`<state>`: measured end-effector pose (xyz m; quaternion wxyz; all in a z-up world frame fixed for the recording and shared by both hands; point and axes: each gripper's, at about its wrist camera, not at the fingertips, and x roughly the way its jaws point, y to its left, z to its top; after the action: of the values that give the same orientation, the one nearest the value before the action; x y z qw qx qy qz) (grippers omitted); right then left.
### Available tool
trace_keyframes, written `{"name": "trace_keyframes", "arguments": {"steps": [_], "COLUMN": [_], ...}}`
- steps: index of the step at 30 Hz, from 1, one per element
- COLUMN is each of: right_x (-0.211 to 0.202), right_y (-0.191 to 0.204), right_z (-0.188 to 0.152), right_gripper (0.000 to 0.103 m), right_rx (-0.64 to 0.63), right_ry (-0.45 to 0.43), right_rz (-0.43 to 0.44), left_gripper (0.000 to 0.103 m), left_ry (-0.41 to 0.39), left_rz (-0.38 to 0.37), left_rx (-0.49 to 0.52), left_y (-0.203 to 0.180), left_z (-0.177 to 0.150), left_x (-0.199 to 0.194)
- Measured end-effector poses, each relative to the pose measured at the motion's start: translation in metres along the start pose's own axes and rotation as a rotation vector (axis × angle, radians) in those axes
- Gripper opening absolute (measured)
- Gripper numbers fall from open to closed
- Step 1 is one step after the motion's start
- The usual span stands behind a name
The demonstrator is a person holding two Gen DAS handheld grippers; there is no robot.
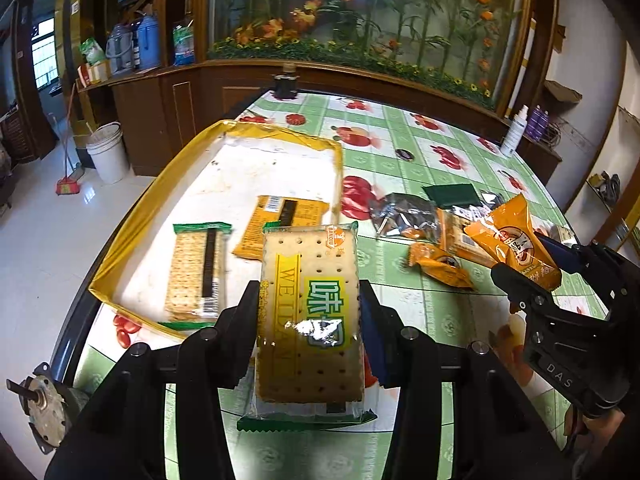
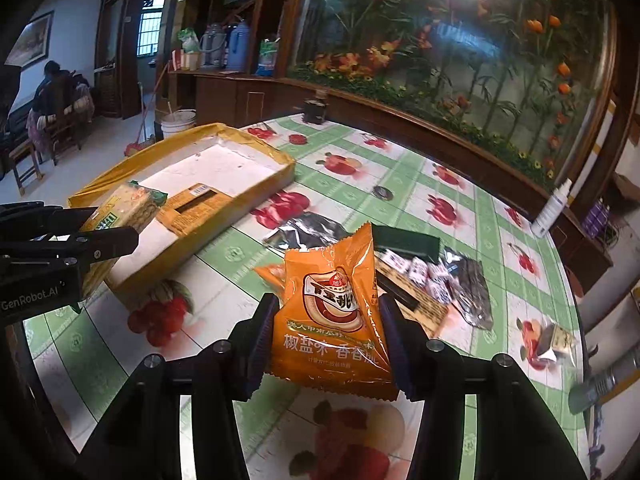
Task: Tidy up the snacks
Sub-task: 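Carry both packs to the yellow tray and release them inside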
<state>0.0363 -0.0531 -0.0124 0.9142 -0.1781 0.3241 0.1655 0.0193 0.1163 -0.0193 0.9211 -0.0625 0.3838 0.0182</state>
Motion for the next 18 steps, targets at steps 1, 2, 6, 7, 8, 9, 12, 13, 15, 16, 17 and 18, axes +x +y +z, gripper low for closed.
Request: {"name": "trace_keyframes", "arguments": {"steps": [1,2,6,7,8,9,12,13,15,16,17,18], "right_x": [0.001,0.002,0.009,0.011,0.014,0.017,0.027,0.031,0.038,0.042,0.048,0.053], "right_y": [0.003,0.006,0.016,0.018,0.019,0.021,0.028,0.032,0.038,0.041,0.044,0.047], "right_z": [0.003,0.005,0.017,0.021,0.025,0.029,0.045,0.050,0.061,0.067,0.075,0.081], "right_gripper": [0.052,0.052,0.052,0.052,0.052,0.052,0.052,0.052,0.052,0.052,0.052,0.052], "right_rx": [-0.008,-0.014,-0.033,-0.029,-0.026,-0.023,-0.016,-0.014,-0.001,0.008,0.019,0.033], "right_ry": [-0.003,-0.005,-0.012,-0.013,-0.013,-0.015,-0.017,-0.019,-0.023,-0.026,-0.031,-0.035], "right_rz": [0.001,0.005,0.026,0.044,0.058,0.075,0.133,0.154,0.202,0.223,0.249,0.271], "left_gripper": [0.045,0.045,0.045,0.045,0.045,0.045,0.045,0.045,0.045,0.045,0.045,0.045], "left_ry": [0.000,-0.001,-0.004,-0.005,-0.009,-0.011,-0.015,-0.015,-0.018,-0.019,-0.016,-0.010], "left_rz": [0.002,0.005,0.015,0.022,0.030,0.036,0.053,0.060,0.076,0.083,0.097,0.120], "left_rx": [-0.008,-0.013,-0.040,-0.044,-0.049,-0.053,-0.074,-0.080,-0.092,-0.094,-0.093,-0.091], "left_y": [0.004,0.007,0.021,0.025,0.028,0.032,0.044,0.048,0.054,0.056,0.059,0.060], "left_z": [0.000,0.001,0.006,0.007,0.009,0.012,0.019,0.022,0.027,0.031,0.033,0.035], "left_x": [0.001,0.000,0.003,0.003,0.004,0.005,0.009,0.011,0.015,0.018,0.023,0.028]}}
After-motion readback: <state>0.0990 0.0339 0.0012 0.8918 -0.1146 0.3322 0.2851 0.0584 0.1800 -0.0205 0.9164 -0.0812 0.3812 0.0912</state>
